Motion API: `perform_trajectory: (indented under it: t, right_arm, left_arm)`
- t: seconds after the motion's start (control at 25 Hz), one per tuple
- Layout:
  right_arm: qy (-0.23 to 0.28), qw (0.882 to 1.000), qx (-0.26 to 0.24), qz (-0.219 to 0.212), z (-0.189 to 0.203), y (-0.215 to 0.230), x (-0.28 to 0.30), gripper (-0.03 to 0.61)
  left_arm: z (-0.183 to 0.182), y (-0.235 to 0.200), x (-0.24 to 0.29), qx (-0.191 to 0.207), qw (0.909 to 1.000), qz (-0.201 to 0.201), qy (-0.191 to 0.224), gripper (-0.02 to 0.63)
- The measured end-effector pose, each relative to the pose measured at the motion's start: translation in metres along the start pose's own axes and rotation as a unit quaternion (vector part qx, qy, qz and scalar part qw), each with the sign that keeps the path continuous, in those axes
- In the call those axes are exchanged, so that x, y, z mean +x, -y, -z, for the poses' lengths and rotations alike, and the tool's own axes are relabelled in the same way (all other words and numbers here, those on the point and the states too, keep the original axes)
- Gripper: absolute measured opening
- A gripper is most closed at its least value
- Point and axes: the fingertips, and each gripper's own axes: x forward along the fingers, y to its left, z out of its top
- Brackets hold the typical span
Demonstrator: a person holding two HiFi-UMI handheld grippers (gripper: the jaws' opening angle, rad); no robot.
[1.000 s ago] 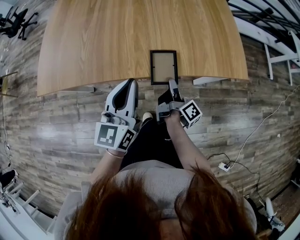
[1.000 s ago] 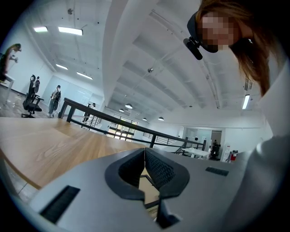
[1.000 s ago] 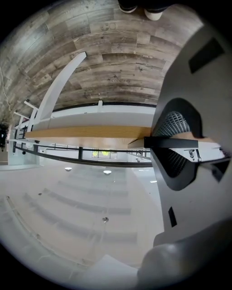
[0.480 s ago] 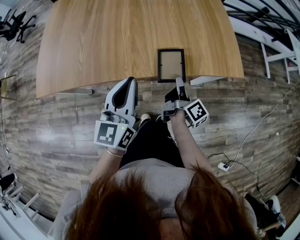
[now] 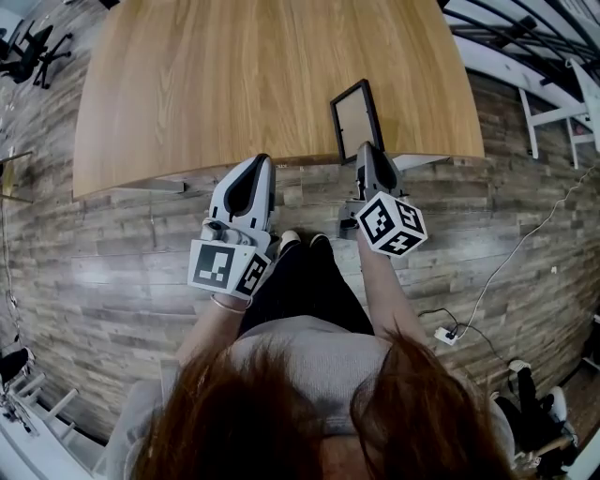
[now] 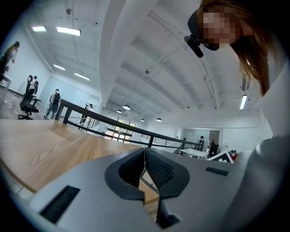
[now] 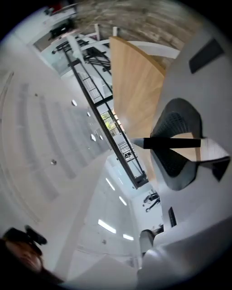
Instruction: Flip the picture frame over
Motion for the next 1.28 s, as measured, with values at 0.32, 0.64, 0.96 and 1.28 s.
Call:
perform_trajectory:
  t: [0.32, 0.64, 0.96, 1.28]
  right_arm:
    - [-0.044, 0.896, -0.438, 0.053, 0.003, -0.03, 0.012, 0.086]
    - [-0.072, 0.771, -0.629, 0.066, 0.026, -0.04, 0.026, 0.086]
    - [-0.174, 0.675, -0.717, 0.015, 0.07, -0.032, 0.039, 0.086]
    - [-0.258, 0.597, -0.758, -0.033, 0.096, -0.031, 0.046, 0.087]
  left_arm:
    - [0.0, 0.0, -0.002, -0.003, 1.0, -0.006, 0.0, 0.009]
    - [0.005, -0.009, -0.004, -0.005, 0.9998, -0.017, -0.01, 0.008]
    - [0.008, -0.013, -0.006, -0.005, 0.9996, -0.022, -0.015, 0.008]
    - [0.011, -0.011, -0.004, -0.008, 0.9996, -0.017, -0.018, 0.009]
